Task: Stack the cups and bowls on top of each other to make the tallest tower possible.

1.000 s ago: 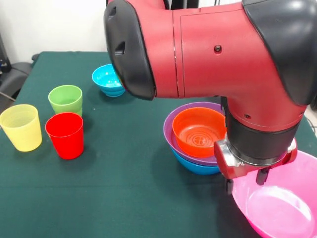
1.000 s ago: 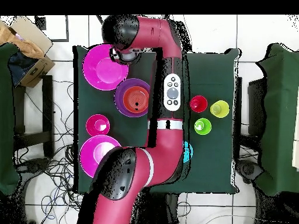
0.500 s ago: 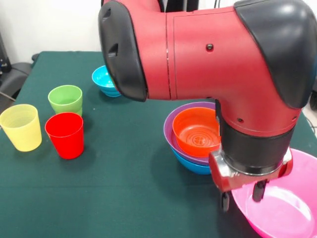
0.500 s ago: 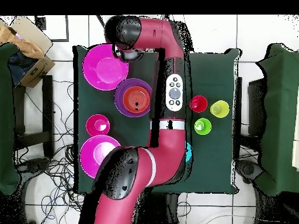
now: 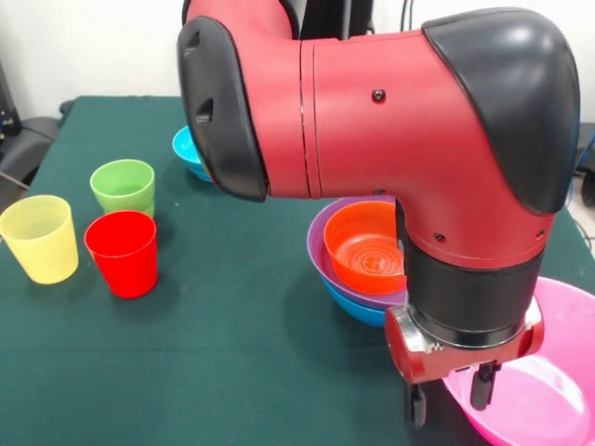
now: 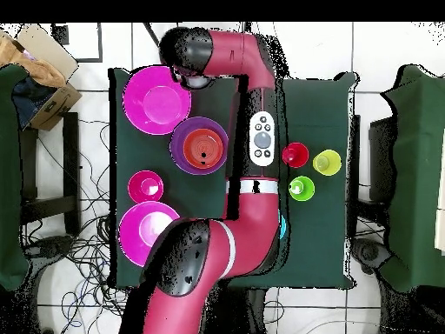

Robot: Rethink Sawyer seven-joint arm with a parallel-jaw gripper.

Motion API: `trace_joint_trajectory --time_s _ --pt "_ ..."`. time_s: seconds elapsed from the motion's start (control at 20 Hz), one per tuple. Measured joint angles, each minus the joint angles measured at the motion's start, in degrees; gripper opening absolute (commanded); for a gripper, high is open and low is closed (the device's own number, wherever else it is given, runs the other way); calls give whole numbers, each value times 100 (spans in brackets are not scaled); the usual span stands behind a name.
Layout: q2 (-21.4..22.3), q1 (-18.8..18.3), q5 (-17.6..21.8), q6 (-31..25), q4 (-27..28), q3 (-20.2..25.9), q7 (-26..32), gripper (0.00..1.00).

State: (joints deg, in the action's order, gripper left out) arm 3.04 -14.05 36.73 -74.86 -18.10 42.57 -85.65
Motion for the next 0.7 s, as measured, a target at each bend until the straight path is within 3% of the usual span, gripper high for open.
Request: trace_joint_trajectory --time_s 0.7 --pt "-424 34 43 -633 27 1 0 100"
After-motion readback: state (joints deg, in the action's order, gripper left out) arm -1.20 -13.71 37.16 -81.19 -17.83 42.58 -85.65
